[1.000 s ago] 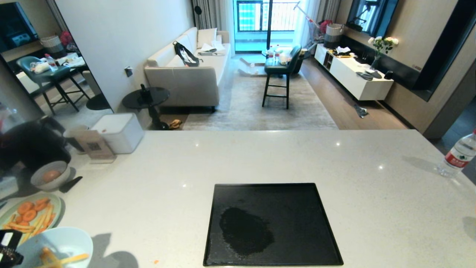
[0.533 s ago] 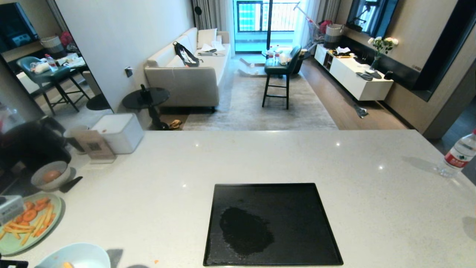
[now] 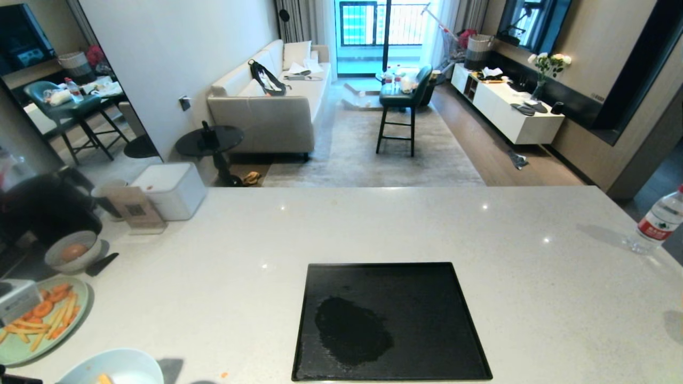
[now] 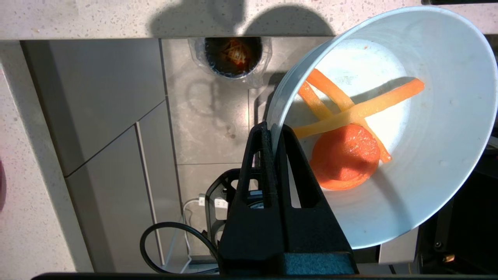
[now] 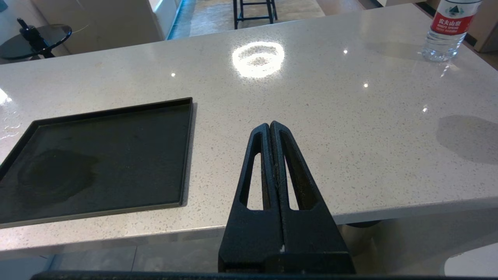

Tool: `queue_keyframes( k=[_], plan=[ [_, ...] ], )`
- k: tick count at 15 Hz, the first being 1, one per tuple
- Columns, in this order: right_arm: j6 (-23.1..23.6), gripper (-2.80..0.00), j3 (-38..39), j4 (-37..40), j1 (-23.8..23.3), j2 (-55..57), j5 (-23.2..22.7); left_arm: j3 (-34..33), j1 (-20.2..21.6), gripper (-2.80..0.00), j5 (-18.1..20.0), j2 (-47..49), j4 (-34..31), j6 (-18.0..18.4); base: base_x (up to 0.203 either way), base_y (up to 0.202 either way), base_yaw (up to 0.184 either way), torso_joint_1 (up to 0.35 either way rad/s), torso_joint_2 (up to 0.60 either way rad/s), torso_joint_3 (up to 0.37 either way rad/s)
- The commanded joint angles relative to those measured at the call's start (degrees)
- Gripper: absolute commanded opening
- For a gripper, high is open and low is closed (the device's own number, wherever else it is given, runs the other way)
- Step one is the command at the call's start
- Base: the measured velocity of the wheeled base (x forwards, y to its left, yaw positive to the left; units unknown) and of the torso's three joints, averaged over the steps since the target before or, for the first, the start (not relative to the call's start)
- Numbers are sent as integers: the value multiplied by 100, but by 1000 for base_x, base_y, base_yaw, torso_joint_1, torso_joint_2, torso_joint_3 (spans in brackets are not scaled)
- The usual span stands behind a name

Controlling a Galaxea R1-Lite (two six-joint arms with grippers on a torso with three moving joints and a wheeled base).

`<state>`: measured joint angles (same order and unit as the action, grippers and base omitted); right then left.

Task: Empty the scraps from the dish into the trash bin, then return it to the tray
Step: Move the bowl over the trash can

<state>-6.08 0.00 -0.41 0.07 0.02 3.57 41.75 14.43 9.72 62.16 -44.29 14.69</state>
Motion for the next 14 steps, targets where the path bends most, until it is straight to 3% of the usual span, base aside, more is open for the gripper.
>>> queue_keyframes(
  k=[1,14],
  plan=[
    [2,-280,0,-2,1,-2,-6,0,7,-280,3,-81,-27,8,0,0,0,0,0,0],
    [-1,-280,0,-2,1,-2,3,17,16,-280,276,-11,-27,25,0,0,0,0,0,0]
  ],
)
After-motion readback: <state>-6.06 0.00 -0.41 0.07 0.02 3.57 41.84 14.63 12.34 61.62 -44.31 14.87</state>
